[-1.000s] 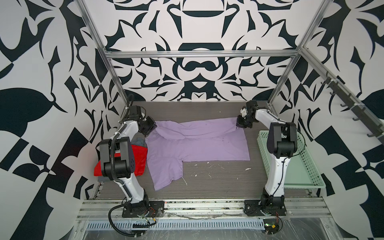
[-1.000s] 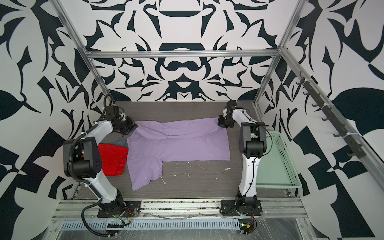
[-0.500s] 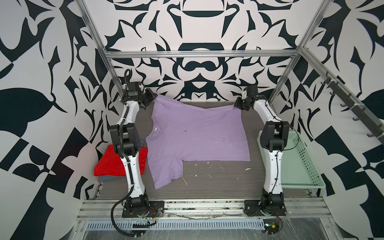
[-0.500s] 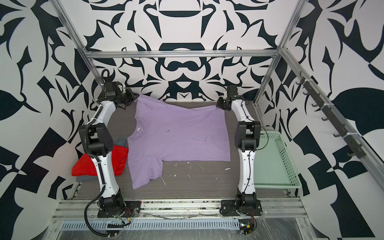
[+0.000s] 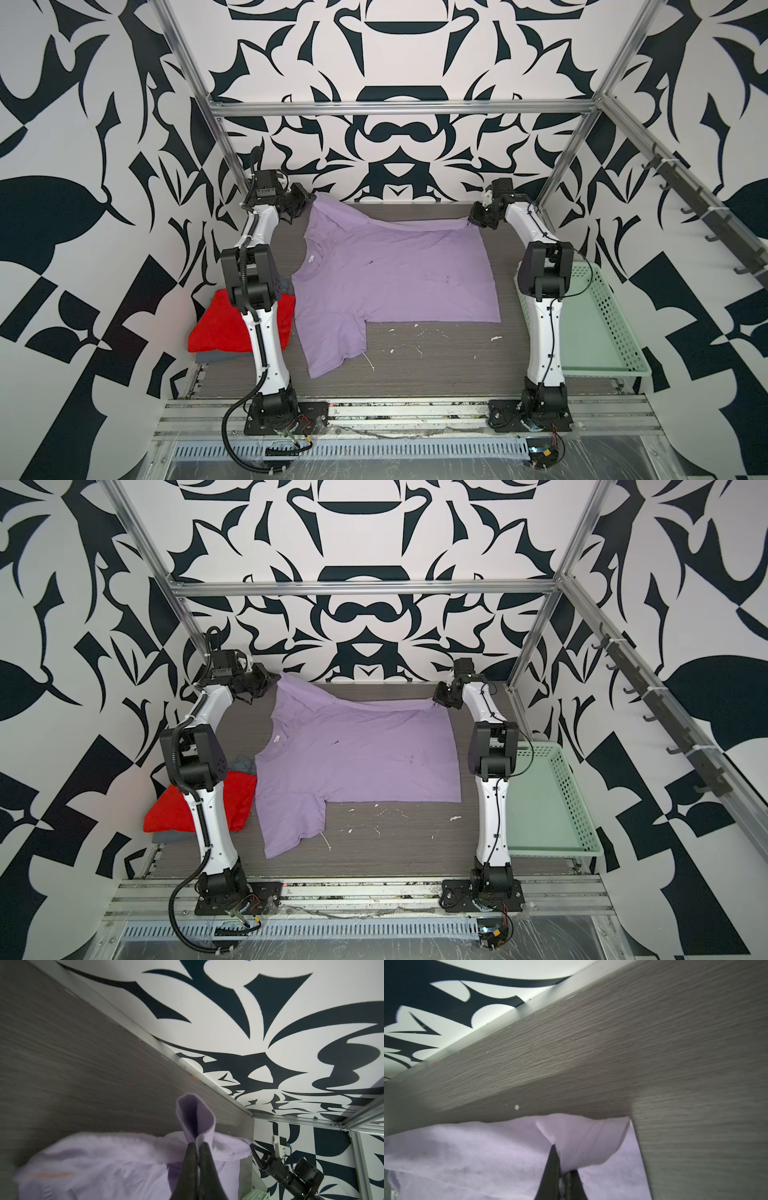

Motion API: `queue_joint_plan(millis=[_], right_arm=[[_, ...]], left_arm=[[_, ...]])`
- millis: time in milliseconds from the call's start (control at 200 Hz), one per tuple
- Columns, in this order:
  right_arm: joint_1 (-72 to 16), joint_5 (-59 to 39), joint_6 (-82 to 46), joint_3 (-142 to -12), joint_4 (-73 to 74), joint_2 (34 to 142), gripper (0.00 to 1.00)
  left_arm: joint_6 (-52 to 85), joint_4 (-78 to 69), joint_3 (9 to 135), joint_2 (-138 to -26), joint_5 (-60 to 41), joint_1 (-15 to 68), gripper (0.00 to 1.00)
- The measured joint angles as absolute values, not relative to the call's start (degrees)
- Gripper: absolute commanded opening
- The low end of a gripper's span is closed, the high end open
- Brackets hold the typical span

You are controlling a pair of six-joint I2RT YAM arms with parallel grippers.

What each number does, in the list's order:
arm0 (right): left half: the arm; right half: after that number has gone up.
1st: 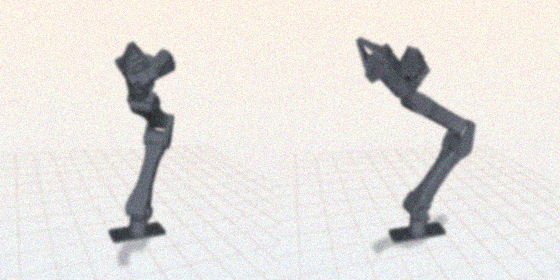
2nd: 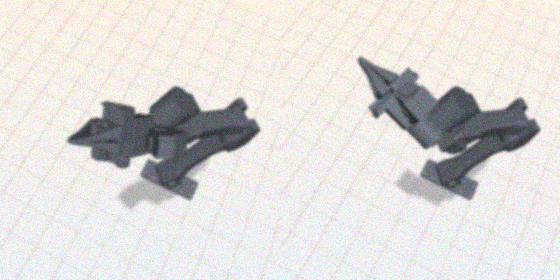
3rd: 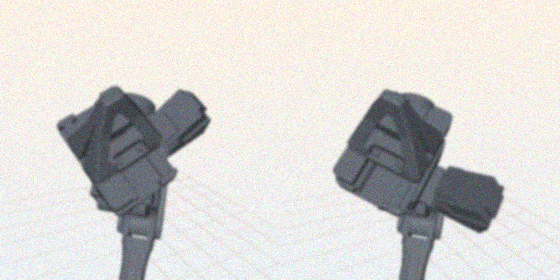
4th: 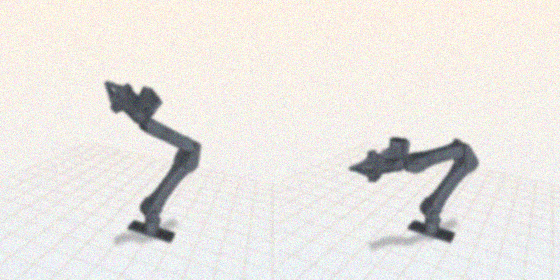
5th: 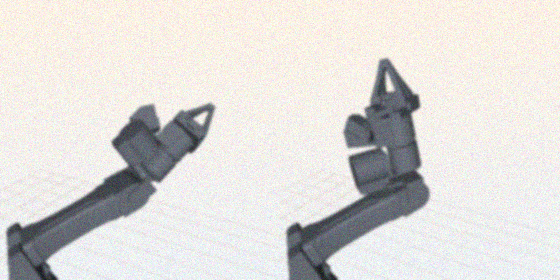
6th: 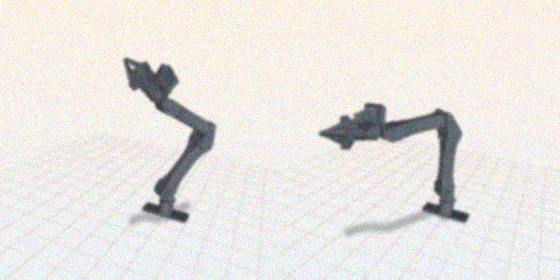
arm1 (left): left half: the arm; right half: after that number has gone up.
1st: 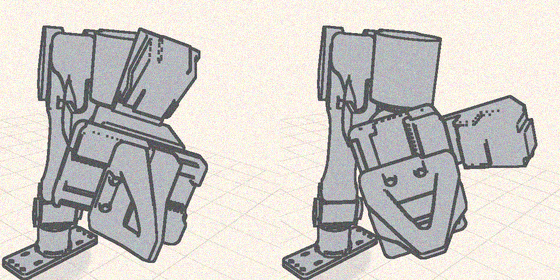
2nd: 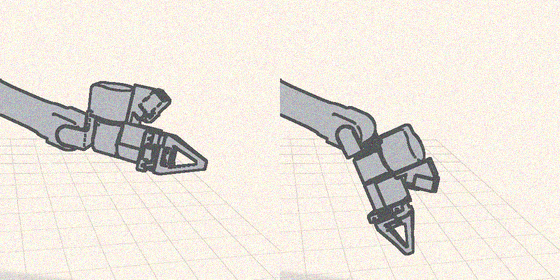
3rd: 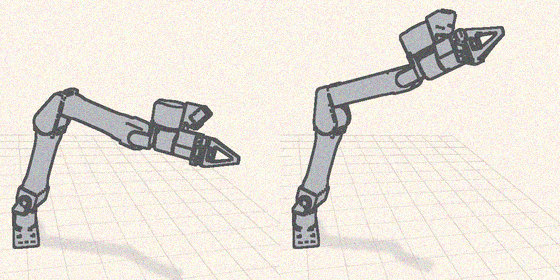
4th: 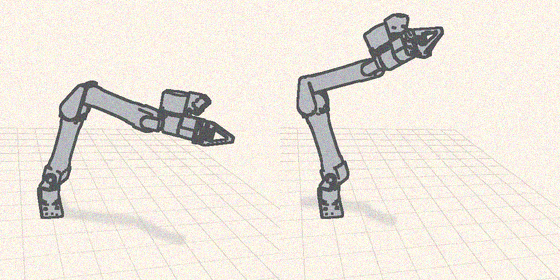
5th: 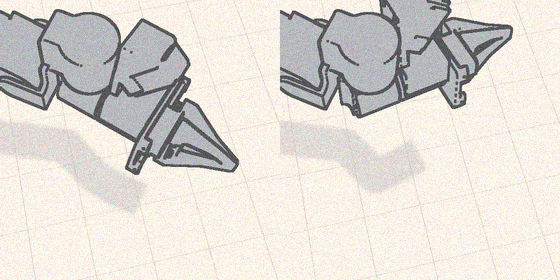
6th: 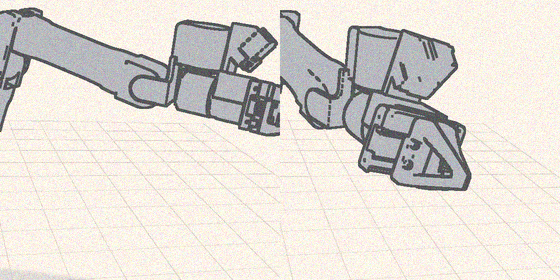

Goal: Fold and stack the t-shirts
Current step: 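Hold the shirt's far edge with both grippers and pull it taut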

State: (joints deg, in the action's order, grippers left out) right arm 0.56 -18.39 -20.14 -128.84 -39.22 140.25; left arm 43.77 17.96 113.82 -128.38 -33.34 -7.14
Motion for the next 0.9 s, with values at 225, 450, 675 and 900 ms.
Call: queue_joint_plan(millis=[225,450,675,900], right_arm=[[0.8,-18.9,-16.0,-121.7,-41.1,132.9,0.00],[1.1,-18.4,-12.6,-114.1,-43.5,132.8,0.00],[1.5,-18.3,-11.9,-113.5,-43.9,136.5,0.00],[1.8,-18.4,-12.3,-112.4,-41.3,136.2,0.00]], left_arm=[[43.0,18.5,99.3,-117.1,-33.3,-8.2,0.00],[41.9,18.4,86.7,-111.9,-32.4,-10.0,0.00],[41.8,19.0,80.4,-113.9,-30.9,-10.9,0.00],[41.8,18.2,77.3,-114.1,-27.6,-10.9,0.00]])
